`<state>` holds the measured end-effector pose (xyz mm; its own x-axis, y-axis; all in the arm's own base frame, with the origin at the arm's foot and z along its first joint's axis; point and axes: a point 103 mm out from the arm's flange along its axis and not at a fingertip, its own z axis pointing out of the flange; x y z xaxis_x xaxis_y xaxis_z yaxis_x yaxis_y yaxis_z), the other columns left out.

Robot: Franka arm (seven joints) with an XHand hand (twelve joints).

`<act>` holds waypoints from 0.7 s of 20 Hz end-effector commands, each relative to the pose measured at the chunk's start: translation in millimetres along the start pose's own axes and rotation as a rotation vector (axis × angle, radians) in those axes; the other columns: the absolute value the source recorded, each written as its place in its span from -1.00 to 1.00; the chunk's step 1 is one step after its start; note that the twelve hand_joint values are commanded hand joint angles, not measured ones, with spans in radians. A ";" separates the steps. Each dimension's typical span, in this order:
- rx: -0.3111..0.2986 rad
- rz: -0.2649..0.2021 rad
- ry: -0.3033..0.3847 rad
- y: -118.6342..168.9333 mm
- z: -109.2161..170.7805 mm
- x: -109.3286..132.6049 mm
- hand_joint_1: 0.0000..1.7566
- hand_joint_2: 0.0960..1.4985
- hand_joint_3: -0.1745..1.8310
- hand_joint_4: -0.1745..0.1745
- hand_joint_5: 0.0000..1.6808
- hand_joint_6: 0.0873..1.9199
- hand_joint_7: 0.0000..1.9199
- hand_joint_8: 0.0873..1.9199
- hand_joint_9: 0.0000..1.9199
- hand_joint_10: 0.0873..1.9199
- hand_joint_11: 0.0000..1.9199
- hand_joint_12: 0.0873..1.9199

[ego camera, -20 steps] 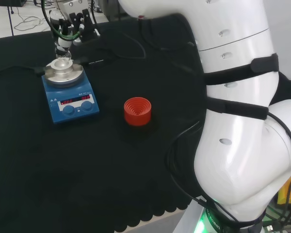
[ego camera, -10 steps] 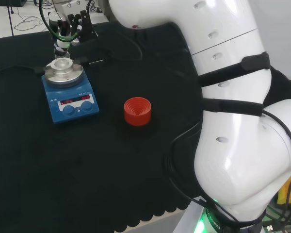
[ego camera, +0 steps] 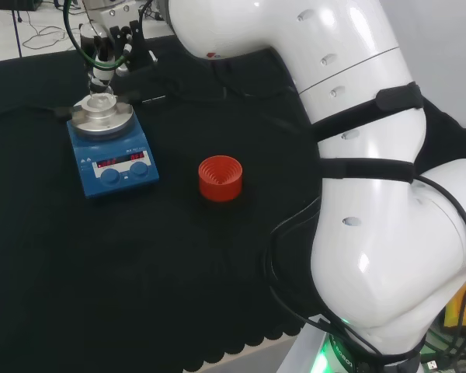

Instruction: Place the round-bottom flask on the heater.

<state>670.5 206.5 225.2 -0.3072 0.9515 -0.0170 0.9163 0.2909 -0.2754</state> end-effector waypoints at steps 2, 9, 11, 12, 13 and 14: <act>-0.007 -0.001 0.001 1.5 4.3 -1.5 0.26 -0.17 -0.15 1.00 0.41 -0.19 -0.69 -0.34 -0.46 -0.39 -0.76 0.43; -0.020 -0.006 -0.003 3.8 4.8 3.6 0.26 -0.17 -0.15 1.00 0.41 -0.19 -0.69 -0.34 -0.46 -0.39 -0.76 0.42; -0.024 -0.008 -0.006 4.4 4.7 4.9 0.26 -0.17 -0.15 1.00 0.41 -0.19 -0.69 -0.34 -0.46 -0.39 -0.76 0.42; -0.023 -0.009 -0.009 4.9 4.7 6.0 0.26 -0.17 -0.15 1.00 0.41 -0.19 -0.69 -0.34 -0.46 -0.39 -0.76 0.42; -0.022 -0.009 -0.012 5.5 5.0 7.6 0.26 -0.17 -0.15 1.00 0.41 -0.19 -0.69 -0.34 -0.46 -0.39 -0.75 0.42; -0.017 -0.010 -0.015 6.2 5.6 9.3 0.26 -0.17 -0.15 1.00 0.41 -0.19 -0.68 -0.34 -0.45 -0.39 -0.75 0.42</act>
<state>671.9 211.7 219.2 -0.3152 0.9488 -0.0205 0.9191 0.2998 -0.2556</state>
